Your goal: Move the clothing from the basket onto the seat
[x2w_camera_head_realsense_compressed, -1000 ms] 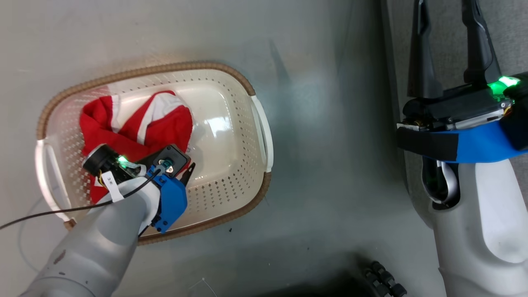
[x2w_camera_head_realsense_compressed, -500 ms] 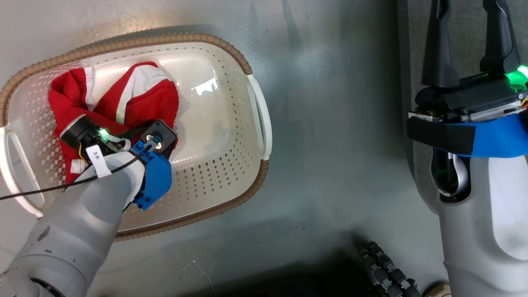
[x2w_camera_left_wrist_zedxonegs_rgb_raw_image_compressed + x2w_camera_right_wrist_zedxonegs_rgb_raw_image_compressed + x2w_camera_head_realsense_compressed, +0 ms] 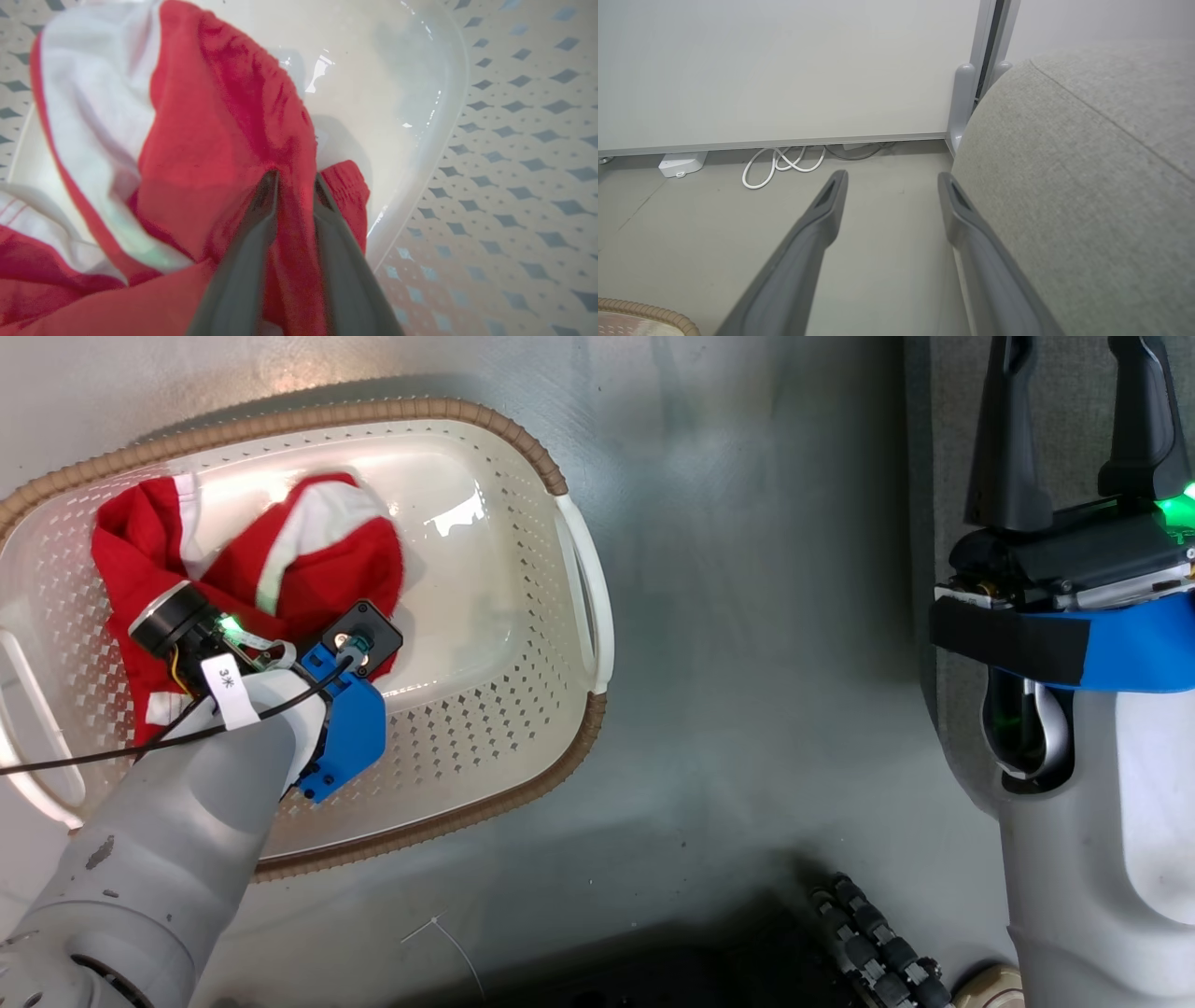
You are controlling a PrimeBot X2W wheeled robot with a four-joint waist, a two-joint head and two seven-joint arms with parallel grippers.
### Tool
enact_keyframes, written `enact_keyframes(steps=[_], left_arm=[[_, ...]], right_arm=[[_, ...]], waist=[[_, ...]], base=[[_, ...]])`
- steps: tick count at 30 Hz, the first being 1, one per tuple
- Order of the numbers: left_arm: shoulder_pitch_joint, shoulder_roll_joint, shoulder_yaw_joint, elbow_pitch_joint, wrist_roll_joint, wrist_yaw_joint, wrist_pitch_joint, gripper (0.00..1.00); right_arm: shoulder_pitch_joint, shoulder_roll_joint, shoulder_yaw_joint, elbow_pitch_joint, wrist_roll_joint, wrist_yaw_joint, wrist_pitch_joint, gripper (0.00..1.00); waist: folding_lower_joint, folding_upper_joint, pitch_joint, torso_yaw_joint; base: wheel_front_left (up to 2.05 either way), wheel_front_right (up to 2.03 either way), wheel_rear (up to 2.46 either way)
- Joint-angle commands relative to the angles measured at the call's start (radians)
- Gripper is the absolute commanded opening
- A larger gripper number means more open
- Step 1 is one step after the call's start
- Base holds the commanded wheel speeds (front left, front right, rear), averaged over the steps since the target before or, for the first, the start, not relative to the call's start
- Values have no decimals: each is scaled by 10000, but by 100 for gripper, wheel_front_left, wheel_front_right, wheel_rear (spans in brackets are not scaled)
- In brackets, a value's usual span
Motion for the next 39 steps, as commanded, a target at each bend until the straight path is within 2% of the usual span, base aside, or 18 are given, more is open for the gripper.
enact_keyframes(steps=[1, 12, 25, 32, 39], left_arm=[[-106, 29, -46, 40, -17, 24, 9, 0], [125, -269, 99, 43, -439, -110, -546, 0], [872, -780, 551, -451, -1310, -267, -1270, 0], [1748, -737, 1223, -2153, -1734, -307, -1307, 0], [2640, -535, 2052, -3875, -1623, -309, -1310, 0]], right_arm=[[-67, 29, -39, -28, 44, -7, -5, 100], [62, 28, -121, 196, 87, -7, -5, 100], [678, 25, -263, 713, 34, -7, -5, 100], [1238, 20, -514, 1059, -128, -7, -5, 100], [1993, 19, -854, 1380, -259, -7, -5, 100]], waist=[[0, 0, -16, 30], [0, 0, -618, 273], [0, 0, -2289, 792], [0, 0, -3676, 1162], [0, 0, -5093, 1515]], base=[[0, 0, 0], [0, 0, 0], [0, 0, 0], [0, 0, 0], [0, 0, 0]])
